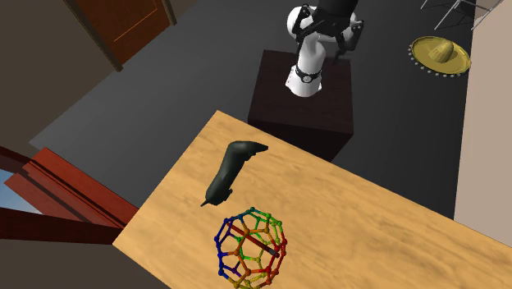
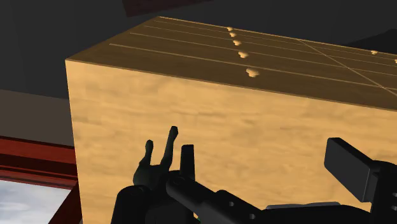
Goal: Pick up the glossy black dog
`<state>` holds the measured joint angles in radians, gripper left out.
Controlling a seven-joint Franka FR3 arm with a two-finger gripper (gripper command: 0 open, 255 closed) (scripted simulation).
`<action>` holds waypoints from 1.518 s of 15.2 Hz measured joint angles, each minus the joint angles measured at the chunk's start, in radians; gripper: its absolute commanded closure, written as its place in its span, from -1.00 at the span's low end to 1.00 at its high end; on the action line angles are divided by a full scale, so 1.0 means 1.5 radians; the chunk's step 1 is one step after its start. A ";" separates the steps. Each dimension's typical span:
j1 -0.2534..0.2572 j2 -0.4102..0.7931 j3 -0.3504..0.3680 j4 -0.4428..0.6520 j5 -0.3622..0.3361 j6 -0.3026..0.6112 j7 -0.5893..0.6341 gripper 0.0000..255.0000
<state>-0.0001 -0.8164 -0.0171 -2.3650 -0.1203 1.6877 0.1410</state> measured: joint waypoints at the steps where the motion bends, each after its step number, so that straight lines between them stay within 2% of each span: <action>1: 0.000 0.000 0.000 0.000 0.000 0.000 0.000 -1.00; 4: -0.002 0.039 -0.027 0.008 -0.004 0.027 -0.025 -1.00; 13: -0.001 0.245 -0.132 0.086 0.010 0.134 -0.141 -1.00; 20: 0.003 0.444 -0.202 0.209 0.076 0.180 -0.253 -1.00; 23: -0.002 0.534 -0.221 0.282 0.118 0.178 -0.302 -1.00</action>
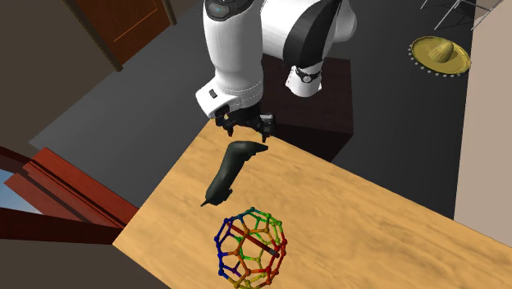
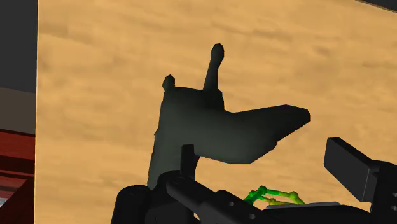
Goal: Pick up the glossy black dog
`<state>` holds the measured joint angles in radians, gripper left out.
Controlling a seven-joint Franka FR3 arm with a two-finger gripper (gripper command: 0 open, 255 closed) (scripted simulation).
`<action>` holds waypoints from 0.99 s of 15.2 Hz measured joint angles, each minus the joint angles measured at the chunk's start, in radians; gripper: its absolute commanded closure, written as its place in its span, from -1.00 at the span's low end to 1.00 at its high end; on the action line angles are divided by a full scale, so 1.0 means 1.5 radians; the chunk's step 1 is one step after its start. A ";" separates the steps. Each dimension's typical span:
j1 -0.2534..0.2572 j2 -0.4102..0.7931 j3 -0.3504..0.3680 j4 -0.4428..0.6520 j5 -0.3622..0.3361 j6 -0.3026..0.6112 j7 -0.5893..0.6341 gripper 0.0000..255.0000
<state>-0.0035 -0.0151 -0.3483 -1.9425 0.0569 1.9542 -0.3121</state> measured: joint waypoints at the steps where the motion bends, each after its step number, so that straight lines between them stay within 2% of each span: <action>1: -0.003 0.024 -0.004 0.015 0.013 0.002 -0.015 -1.00; 6: -0.035 0.186 -0.010 0.166 0.089 -0.026 -0.086 -1.00; 11: -0.088 0.346 0.003 0.336 0.149 -0.072 -0.136 -1.00; 15: -0.140 0.487 0.023 0.520 0.181 -0.137 -0.153 -1.00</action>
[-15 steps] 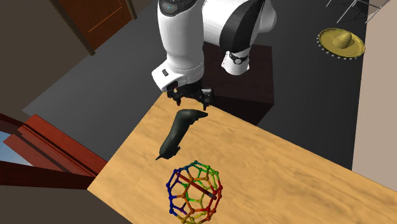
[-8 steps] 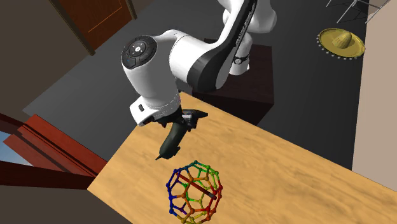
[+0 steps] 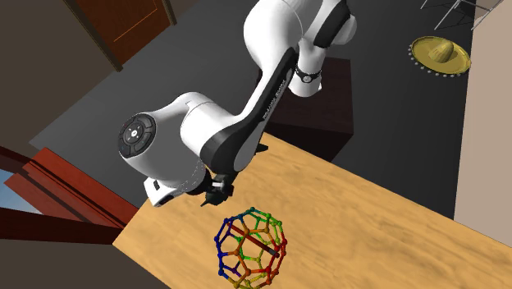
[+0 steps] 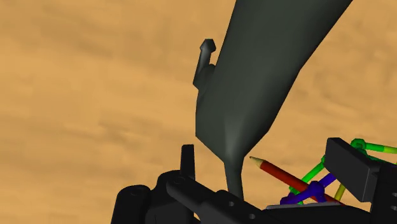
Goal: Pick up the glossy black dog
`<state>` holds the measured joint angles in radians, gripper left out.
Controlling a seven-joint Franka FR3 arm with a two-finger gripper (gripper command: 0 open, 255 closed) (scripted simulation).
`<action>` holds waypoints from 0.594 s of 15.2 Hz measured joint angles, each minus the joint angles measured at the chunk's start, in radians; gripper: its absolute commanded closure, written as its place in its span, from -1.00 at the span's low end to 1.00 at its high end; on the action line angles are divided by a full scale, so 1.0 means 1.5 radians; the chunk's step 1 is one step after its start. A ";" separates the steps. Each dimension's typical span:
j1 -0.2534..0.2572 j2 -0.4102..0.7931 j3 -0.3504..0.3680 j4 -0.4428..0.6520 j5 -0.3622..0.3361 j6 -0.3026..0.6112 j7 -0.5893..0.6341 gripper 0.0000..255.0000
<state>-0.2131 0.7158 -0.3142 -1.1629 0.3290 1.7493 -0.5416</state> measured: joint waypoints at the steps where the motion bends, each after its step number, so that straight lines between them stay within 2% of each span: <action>1: -0.004 0.015 0.003 0.016 0.003 -0.004 0.000 -1.00; 8: -0.006 0.046 0.009 0.006 0.011 0.035 -0.009 -1.00; 9: -0.006 0.047 0.009 0.002 0.012 0.039 -0.011 1.00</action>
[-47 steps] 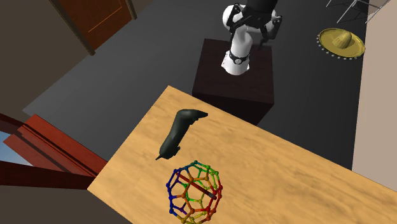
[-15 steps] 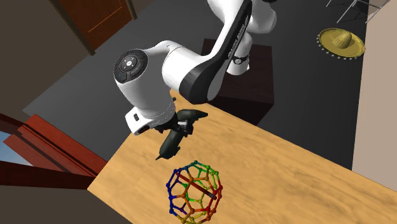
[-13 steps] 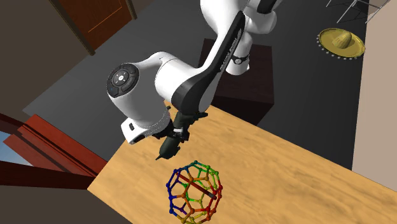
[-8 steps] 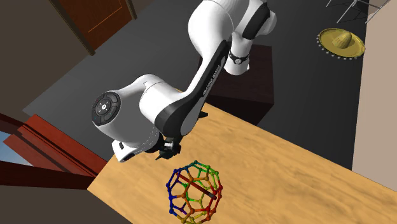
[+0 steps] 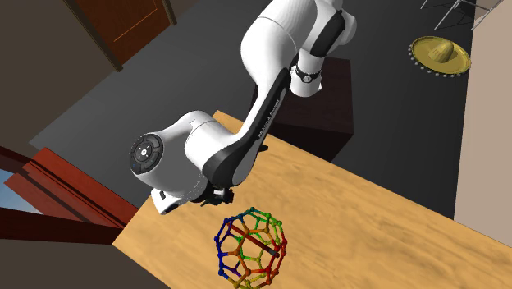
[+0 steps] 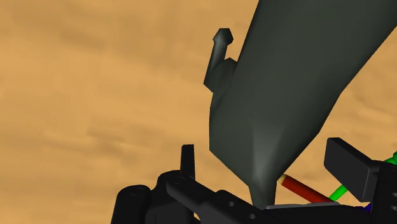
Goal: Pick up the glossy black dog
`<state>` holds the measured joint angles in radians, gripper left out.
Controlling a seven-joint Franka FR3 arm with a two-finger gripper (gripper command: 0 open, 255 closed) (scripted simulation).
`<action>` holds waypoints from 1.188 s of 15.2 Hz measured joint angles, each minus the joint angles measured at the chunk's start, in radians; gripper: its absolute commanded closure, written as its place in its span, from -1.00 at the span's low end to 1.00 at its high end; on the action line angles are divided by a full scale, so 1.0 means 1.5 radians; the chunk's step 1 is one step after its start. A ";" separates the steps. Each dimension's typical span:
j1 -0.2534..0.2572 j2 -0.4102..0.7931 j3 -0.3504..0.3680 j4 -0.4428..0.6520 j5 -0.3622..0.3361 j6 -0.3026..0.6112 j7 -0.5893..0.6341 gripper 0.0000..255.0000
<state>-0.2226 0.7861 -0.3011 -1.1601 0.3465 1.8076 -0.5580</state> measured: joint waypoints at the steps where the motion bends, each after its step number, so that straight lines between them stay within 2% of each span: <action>1: 0.000 -0.001 0.000 -0.002 0.000 0.002 -0.001 1.00; 10: 0.000 -0.001 0.000 -0.003 0.000 0.004 -0.001 1.00; 18: -0.005 -0.012 -0.003 0.039 -0.005 -0.049 0.009 1.00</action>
<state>-0.2294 0.7684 -0.3052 -1.1015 0.3387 1.7340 -0.5444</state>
